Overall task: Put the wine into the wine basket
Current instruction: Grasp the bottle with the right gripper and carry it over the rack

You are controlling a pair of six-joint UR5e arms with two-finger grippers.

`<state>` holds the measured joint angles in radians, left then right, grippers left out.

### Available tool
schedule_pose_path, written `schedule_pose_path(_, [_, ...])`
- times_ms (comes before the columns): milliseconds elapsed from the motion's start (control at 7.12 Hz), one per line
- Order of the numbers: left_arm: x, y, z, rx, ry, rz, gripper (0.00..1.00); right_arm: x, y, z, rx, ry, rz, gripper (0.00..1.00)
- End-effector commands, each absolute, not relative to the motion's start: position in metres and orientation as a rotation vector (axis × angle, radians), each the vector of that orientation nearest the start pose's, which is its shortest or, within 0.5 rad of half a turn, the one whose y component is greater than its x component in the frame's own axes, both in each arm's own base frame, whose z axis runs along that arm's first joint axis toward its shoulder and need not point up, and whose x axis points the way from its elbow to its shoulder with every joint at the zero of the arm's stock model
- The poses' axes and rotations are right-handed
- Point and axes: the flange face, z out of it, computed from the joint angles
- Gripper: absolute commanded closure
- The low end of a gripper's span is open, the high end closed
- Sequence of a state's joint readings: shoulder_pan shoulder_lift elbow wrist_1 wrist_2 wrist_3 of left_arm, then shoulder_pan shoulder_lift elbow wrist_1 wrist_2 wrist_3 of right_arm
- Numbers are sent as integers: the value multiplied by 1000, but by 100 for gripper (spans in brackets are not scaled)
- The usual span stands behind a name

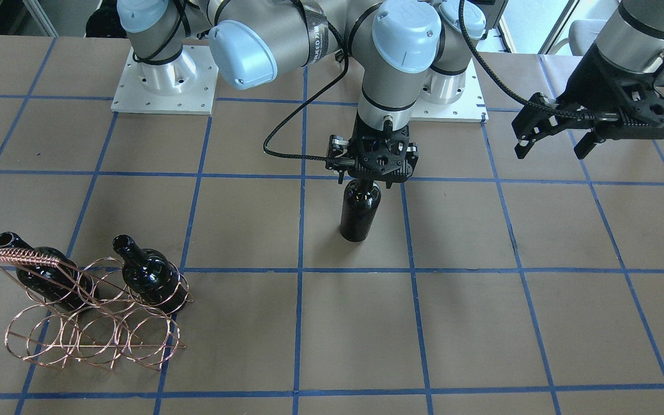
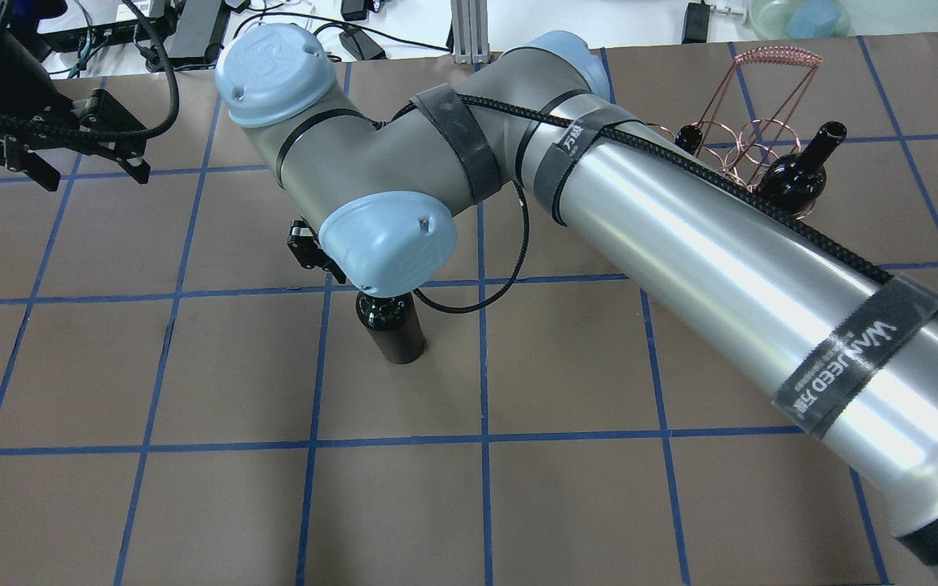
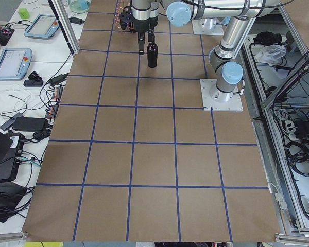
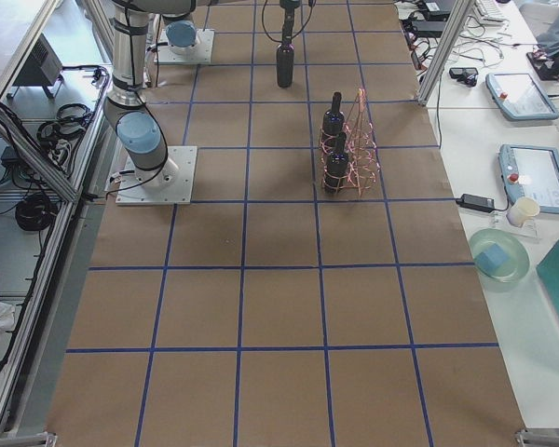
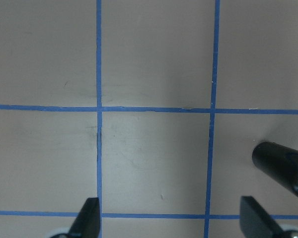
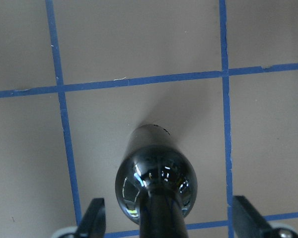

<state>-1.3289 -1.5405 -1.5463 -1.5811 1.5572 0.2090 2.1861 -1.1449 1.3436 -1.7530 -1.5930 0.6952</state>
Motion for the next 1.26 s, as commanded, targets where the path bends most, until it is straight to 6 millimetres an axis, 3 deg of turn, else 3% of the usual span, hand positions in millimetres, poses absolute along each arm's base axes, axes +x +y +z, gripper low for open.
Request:
schedule_pose_path(0, [-16, -501, 513, -50, 3144, -71, 0, 488, -458, 369, 128, 3164, 36, 52])
schedule_pose_path(421, [-18, -498, 509, -45, 3151, -61, 0, 490, -457, 370, 140, 3136, 58, 73])
schedule_pose_path(702, [-18, -493, 511, -46, 3139, -34, 0, 490, -456, 377, 142, 3128, 43, 76])
schedule_pose_path(982, [-27, -490, 517, -24, 3140, -56, 0, 468, -460, 397, 158, 3130, 5, 79])
schedule_pose_path(1123, [-38, -488, 519, 10, 3140, -66, 0, 441, -465, 399, 183, 3136, 12, 79])
